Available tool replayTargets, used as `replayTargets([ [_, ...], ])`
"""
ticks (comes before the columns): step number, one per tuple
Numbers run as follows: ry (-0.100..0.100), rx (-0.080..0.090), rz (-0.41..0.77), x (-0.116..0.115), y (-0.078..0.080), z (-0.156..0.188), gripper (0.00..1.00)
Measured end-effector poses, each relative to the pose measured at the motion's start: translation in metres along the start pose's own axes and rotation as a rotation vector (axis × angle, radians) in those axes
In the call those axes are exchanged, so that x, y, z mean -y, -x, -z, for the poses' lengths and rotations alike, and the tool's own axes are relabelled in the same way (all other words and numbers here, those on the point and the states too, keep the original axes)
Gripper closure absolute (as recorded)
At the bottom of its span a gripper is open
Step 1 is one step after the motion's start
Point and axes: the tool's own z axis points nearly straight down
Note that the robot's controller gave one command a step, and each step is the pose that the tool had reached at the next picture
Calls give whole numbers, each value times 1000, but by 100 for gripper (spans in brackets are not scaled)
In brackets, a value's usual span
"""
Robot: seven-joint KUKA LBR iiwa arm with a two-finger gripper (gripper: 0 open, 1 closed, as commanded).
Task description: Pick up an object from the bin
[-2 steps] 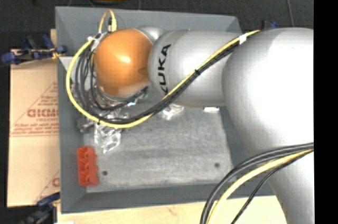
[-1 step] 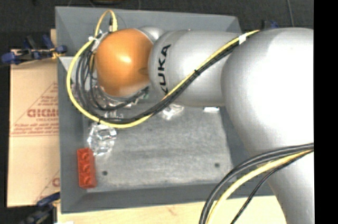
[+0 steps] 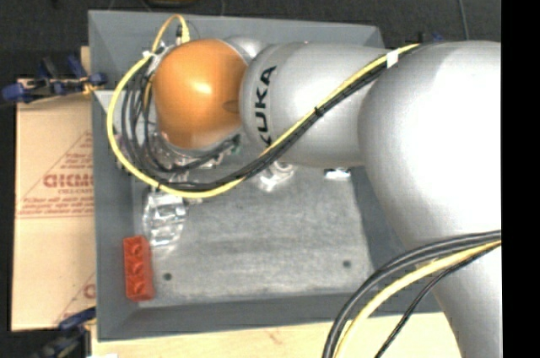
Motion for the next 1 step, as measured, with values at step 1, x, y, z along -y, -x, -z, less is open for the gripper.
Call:
replayTargets([
  [1, -5, 1, -7, 3, 0, 74, 100],
])
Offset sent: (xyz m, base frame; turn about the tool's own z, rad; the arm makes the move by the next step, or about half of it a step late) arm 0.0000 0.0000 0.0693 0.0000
